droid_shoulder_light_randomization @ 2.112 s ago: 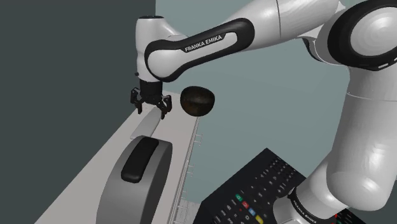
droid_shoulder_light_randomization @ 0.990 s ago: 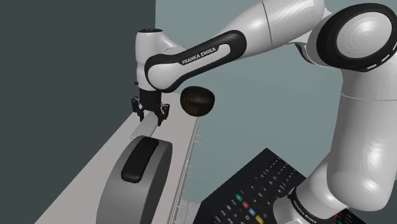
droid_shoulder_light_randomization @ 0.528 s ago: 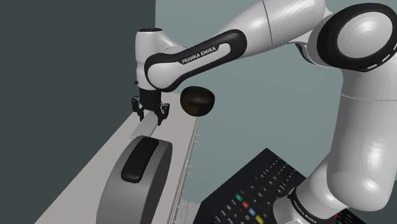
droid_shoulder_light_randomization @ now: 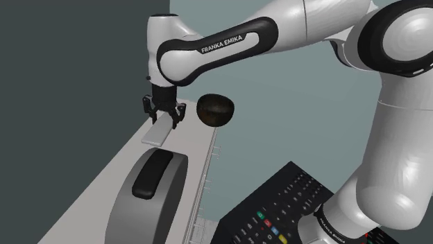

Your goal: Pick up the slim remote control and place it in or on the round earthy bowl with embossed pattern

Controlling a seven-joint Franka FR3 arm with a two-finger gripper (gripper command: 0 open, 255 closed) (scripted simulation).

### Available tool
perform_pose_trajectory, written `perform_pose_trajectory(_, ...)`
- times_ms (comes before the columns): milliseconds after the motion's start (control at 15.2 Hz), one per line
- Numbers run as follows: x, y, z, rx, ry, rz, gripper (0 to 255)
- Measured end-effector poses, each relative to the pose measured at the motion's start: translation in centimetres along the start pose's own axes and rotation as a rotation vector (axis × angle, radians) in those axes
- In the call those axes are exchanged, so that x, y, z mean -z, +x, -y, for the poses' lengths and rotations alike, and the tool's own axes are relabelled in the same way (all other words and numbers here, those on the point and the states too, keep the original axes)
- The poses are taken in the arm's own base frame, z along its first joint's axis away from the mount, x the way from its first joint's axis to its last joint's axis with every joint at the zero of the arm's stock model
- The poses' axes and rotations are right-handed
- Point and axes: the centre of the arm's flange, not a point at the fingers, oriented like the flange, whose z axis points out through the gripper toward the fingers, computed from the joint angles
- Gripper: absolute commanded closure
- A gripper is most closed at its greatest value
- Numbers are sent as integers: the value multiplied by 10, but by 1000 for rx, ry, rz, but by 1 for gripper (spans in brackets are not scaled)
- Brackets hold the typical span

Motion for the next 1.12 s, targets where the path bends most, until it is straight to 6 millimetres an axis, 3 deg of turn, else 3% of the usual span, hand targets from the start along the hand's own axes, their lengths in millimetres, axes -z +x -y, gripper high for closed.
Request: perform_pose_trajectory(1122, 91, -1, 1, 0, 0, 0, 255)
